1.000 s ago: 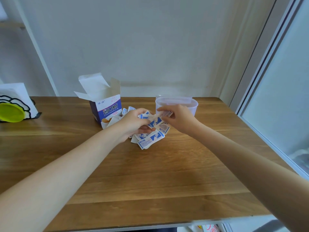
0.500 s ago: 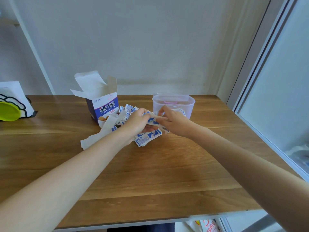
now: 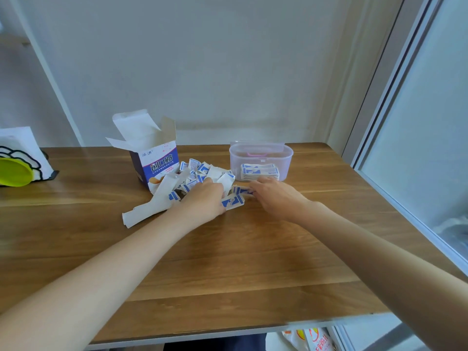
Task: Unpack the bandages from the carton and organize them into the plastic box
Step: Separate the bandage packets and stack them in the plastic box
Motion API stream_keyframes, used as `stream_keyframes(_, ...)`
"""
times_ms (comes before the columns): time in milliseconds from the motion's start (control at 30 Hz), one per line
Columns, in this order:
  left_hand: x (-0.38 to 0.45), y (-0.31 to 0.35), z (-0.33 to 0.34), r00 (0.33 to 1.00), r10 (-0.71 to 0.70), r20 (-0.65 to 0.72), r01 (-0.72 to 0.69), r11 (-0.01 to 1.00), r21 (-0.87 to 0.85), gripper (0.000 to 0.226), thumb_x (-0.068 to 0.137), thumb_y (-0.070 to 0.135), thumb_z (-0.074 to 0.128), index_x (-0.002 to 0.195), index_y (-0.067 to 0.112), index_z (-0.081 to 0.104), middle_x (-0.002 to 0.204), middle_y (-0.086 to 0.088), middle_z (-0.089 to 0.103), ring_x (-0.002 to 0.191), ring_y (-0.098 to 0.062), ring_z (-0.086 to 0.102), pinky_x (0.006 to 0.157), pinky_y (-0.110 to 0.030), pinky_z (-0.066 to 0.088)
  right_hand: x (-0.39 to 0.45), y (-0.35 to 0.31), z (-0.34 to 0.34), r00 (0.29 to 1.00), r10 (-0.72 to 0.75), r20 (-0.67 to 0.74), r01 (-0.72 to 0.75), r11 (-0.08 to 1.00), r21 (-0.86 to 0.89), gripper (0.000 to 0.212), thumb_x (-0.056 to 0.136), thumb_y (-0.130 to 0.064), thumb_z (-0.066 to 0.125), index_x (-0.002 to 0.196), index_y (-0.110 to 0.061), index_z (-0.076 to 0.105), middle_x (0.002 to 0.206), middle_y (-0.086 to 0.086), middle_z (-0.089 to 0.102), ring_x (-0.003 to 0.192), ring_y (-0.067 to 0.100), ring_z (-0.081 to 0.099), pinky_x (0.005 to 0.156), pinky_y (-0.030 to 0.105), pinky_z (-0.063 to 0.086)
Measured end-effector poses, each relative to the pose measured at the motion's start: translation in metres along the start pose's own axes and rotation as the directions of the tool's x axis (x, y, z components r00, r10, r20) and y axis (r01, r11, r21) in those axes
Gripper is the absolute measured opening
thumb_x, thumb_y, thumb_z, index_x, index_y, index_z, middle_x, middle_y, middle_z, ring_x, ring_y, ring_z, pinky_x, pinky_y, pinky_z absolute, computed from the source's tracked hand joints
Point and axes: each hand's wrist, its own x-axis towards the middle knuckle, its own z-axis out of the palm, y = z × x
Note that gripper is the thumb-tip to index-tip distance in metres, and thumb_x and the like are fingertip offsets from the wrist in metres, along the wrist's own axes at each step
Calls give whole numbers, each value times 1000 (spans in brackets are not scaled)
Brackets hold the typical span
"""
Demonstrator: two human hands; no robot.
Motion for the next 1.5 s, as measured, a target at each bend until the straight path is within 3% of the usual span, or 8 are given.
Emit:
stream_keyframes(167,5,-11,-8,997,-62,49,75,941,-331,12,85,19,64,92,15,56,90,-1,60,83,-15,55,75,-29,46,4,1,-16,971,238,-28,-204,881,427,21,96,-10,41,114,-4,51,105,10,59,83,23,52,63,27,39)
stream_keyframes(300,6,-20,-14,977,-160,139,211,697,-685,5,89,18,60,87,15,57,73,1,57,58,-10,51,49,-18,43,4,1,-21,898,410,159,-329,386,861,22,94,-8,46,115,-7,53,112,13,61,99,27,60,78,35,50)
stream_keyframes(400,7,-21,-11,969,-166,184,248,603,-758,20,90,20,60,70,16,56,68,-1,58,54,-9,50,48,-17,41,3,-6,-19,891,288,350,-371,21,928,21,93,-2,47,112,-5,55,99,8,60,88,21,59,77,34,51)
stream_keyframes(533,7,-16,-6,974,-179,137,218,594,-774,16,81,26,70,80,17,56,82,-2,61,69,-14,59,58,-23,44,4,-19,-16,901,176,396,-374,-146,916,12,93,-1,50,95,-6,60,89,6,62,81,18,59,76,31,51)
stream_keyframes(767,6,-9,-9,981,-152,122,189,590,-785,28,82,23,69,105,20,53,96,1,60,91,-21,63,85,-37,54,11,-29,-16,887,194,420,-391,-170,904,15,92,-4,51,106,-5,58,96,7,62,83,18,60,71,27,52)
stream_keyframes(1000,2,-11,-9,980,-97,176,200,524,-828,19,79,18,71,96,17,63,84,-4,66,66,-13,53,53,-20,38,9,-29,-13,899,242,366,-341,-139,930,14,90,1,53,103,1,59,98,13,64,87,23,64,76,32,55)
stream_keyframes(1300,4,-21,-18,972,47,229,209,261,-943,17,78,7,70,83,9,54,89,-9,65,69,-13,66,68,-20,58,9,-11,-23,894,379,240,-190,-165,968,17,93,1,46,109,-1,53,105,18,61,87,24,62,75,35,53)
stream_keyframes(1500,13,-16,-13,973,-209,93,194,535,-822,16,87,22,63,101,19,56,86,-2,63,54,-10,43,41,-14,36,11,-9,-23,873,401,276,-202,-217,955,24,95,-1,44,117,-1,53,114,17,59,100,27,57,82,38,48)
